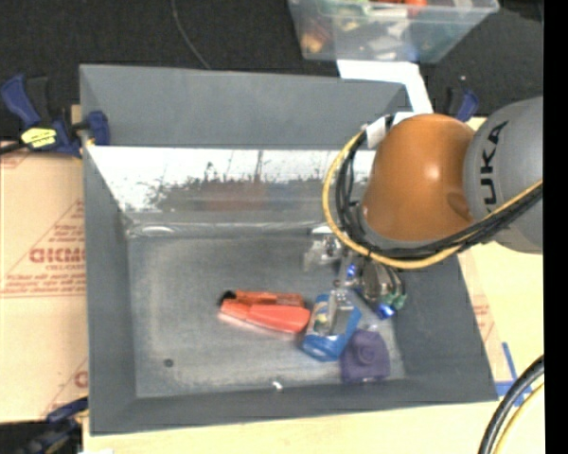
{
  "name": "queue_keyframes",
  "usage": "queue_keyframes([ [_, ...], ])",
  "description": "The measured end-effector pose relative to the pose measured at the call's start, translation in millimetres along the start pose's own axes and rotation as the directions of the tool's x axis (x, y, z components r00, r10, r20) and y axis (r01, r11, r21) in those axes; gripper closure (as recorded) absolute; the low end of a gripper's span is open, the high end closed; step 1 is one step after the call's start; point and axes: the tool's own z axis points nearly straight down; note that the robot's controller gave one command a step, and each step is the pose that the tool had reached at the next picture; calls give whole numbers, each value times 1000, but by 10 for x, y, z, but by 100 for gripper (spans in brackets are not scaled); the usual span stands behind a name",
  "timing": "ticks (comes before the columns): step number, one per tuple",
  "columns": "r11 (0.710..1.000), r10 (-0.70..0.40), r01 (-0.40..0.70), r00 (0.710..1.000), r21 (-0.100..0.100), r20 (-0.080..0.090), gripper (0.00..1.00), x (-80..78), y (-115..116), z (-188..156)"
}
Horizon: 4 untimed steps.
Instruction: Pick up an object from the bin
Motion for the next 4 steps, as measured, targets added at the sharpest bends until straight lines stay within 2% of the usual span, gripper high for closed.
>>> queue_keyframes([
  [1,1000,18,-18,1000,-8,6,0,-364,780,633],
  [2,996,88,-88,996,0,8,0,210,315,807],
  [3,980,-199,199,980,-4,18,100,-1137,162,1175],
  [4,980,-199,199,980,-4,18,100,-1136,162,1175],
])
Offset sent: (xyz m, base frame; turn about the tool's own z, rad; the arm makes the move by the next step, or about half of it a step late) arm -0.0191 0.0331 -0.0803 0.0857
